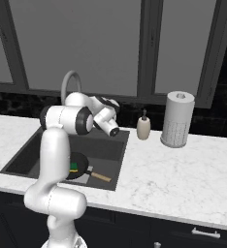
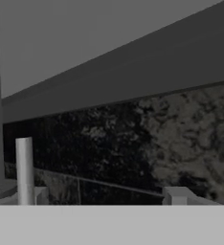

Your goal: Pick the pan and sponge and place them into the sink. Then turn on the water.

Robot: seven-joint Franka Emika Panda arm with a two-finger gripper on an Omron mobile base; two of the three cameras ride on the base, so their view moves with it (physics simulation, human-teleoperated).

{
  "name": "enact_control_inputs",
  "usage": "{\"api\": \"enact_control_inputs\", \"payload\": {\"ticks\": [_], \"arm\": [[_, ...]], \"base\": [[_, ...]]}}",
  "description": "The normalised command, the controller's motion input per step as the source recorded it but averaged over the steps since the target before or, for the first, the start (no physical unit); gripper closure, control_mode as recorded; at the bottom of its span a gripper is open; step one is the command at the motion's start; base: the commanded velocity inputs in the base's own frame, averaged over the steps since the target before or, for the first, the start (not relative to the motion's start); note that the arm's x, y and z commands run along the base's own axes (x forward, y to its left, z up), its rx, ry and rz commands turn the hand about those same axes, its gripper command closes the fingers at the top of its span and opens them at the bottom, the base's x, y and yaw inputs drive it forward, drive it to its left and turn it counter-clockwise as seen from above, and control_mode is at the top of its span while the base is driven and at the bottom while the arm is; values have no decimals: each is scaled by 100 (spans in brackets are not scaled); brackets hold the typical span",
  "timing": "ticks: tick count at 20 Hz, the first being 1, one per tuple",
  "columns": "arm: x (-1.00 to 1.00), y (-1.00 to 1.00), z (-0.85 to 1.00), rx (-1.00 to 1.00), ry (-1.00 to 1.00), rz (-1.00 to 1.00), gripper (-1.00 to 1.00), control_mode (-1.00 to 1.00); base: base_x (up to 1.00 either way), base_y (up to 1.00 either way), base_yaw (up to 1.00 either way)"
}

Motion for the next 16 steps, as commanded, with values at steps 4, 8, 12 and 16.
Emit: {"api": "enact_control_inputs", "payload": {"ticks": [4,8,12,16], "arm": [[47,0,-14,0,3,0,-100,-100],[43,1,-9,0,1,0,-100,-100],[40,3,-3,0,0,0,100,-100],[33,0,-8,0,0,0,100,-100]], "base": [[0,0,0],[0,0,0],[0,0,0],[0,0,0]]}}
